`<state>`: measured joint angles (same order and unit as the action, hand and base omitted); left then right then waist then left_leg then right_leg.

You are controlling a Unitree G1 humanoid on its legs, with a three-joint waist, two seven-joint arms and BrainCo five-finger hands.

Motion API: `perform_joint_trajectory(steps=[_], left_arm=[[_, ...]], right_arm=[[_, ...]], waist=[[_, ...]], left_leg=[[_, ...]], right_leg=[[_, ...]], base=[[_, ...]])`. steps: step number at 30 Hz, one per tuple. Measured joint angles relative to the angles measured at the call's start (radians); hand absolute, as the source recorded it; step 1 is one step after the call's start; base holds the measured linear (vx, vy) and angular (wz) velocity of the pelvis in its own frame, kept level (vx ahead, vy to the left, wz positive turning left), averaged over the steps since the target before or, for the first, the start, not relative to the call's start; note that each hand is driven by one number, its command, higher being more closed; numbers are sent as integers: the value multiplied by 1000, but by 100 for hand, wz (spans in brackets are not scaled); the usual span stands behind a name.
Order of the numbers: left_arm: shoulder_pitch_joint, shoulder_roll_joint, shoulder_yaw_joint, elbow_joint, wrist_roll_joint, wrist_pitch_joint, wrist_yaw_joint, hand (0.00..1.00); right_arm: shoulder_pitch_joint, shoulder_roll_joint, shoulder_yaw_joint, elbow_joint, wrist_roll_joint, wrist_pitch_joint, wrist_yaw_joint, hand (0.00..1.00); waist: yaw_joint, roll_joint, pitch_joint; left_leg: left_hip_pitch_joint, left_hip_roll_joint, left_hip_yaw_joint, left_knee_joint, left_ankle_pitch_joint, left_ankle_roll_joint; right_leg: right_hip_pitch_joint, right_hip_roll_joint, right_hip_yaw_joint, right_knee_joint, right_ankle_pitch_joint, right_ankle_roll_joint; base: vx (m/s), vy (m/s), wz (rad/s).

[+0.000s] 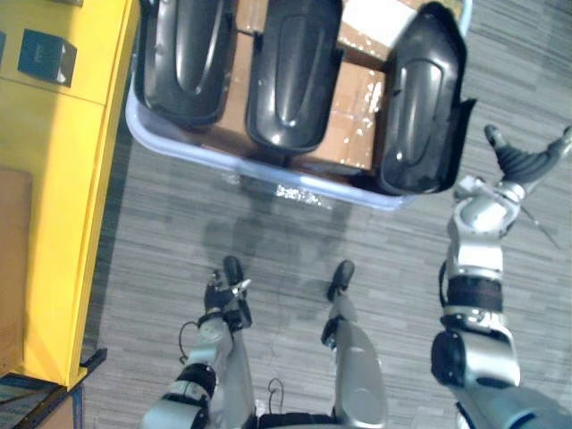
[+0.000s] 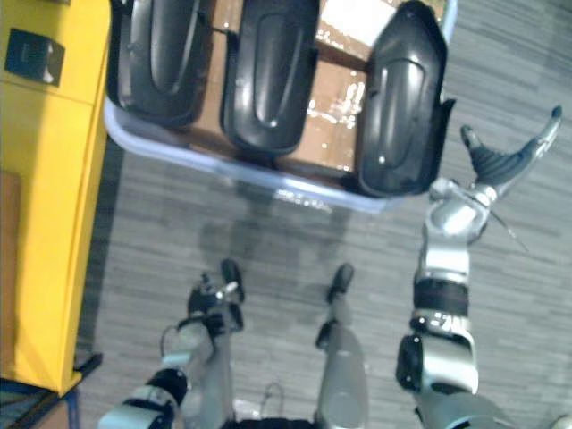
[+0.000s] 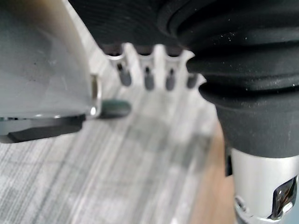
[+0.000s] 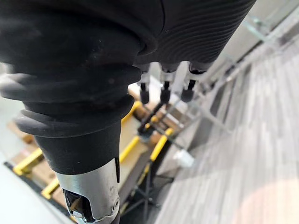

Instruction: Walk over and take plastic housings, then place them on the shelf

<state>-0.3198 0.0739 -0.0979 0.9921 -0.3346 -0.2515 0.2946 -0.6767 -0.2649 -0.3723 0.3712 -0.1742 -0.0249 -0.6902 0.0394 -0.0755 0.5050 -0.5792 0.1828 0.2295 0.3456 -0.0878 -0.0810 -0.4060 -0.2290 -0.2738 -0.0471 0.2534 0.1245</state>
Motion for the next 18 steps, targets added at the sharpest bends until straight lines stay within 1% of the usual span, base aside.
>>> perform_joint_trajectory(steps=[2, 3, 7, 8, 11, 14, 17, 18], left_arm=[[0, 0, 2, 0, 0, 1, 2, 0], [0, -1, 7, 0, 1, 1, 2, 0], [-1, -1, 8, 0, 11, 1, 2, 0], [-3, 0, 8, -2, 22, 1, 2, 0], [-5, -1, 8, -2, 23, 2, -1, 0], [-5, -1, 7, -2, 23, 1, -6, 0], [-5, 0, 6, -8, 23, 0, -9, 0], [-8, 3, 6, -12, 22, -1, -15, 0]], right_arm=[[6, 1, 2, 10, 41, -3, 31, 0], [3, 1, 3, 34, 61, -15, 52, 0], [-11, -3, 23, 112, 136, -30, 106, 0], [-25, -15, 40, 145, 156, -39, 119, 0], [-82, -46, 75, 240, 203, -40, 148, 0], [-129, -80, 105, 290, 222, -44, 171, 0], [-178, -128, 146, 337, 240, -48, 192, 0], [-213, -156, 162, 369, 240, -49, 198, 0]], waist=[[0, 0, 0], [0, 0, 0], [0, 1, 0], [0, 1, 0], [1, 1, 0], [3, 1, 0], [2, 5, -2], [3, 6, -3]], left_leg=[[0, 0, 1, 1, 0, 0], [0, 0, 1, 1, 1, -1], [-8, 0, 1, 3, 3, -2], [-17, 0, 0, 8, 3, -1], [-19, 0, -3, 13, 3, -1], [-20, 0, -4, 15, 3, -1], [-39, 0, -15, 24, 3, -1], [-55, -1, -24, 32, 3, -1]], right_leg=[[-1, 0, 1, 0, 0, 0], [-2, 0, 1, 0, 0, 0], [-10, 0, 1, 0, 0, 0], [-16, 0, 1, 0, 0, 0], [-15, -1, 1, 0, 0, 0], [-15, -1, 1, 0, 0, 0], [-23, 0, -2, 0, 0, 0], [-31, 1, -3, 0, 0, 0]], base=[[-32, -1, -2], [-32, -2, -2], [-36, -5, -1], [0, 0, 0], [0, 0, 0], [-11, -2, 0], [-27, -5, 7], [-18, -1, 7]])
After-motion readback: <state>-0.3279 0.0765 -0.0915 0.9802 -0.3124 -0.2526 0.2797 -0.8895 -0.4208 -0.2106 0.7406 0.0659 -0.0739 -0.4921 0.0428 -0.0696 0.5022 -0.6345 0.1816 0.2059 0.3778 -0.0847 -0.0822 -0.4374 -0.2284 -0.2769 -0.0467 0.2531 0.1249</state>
